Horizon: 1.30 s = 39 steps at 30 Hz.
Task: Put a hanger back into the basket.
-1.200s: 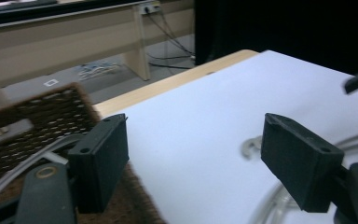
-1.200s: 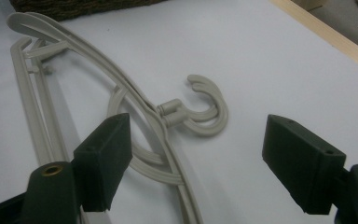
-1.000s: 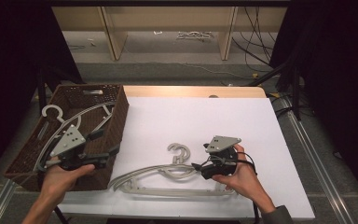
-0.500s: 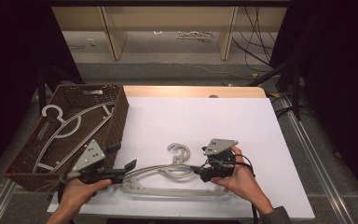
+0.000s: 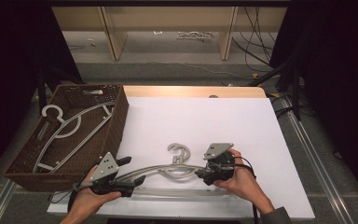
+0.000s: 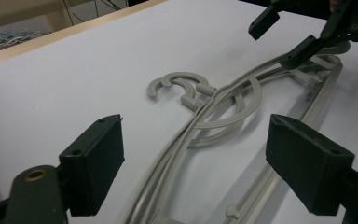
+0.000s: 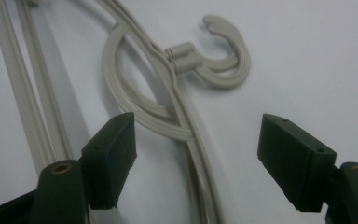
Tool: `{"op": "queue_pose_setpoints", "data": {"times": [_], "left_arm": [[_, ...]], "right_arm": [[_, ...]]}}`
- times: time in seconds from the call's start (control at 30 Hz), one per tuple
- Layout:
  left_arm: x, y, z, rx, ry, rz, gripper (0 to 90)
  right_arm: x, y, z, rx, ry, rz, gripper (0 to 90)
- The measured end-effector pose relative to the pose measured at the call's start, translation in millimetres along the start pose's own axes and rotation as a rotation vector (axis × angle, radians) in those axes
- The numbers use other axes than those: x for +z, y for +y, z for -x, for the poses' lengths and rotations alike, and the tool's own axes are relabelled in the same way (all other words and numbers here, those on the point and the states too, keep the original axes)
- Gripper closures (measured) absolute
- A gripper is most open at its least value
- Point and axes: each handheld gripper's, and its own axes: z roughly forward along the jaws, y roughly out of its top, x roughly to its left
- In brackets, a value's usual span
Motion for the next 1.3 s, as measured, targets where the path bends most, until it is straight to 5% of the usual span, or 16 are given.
{"op": "queue_pose_setpoints", "data": {"times": [0.5, 1.3], "left_arm": [[3.4, -3.0, 0.4, 0.009, -0.002, -0.022, 19.3], [10.5, -2.1, -1.6, -0.006, -0.010, -0.027, 19.7]], "right_arm": [[23.4, -10.2, 5.1, -0.051, 0.032, -0.153, 47.9], [34.9, -10.7, 10.6, -0.085, 0.080, -0.178, 65.0]]}}
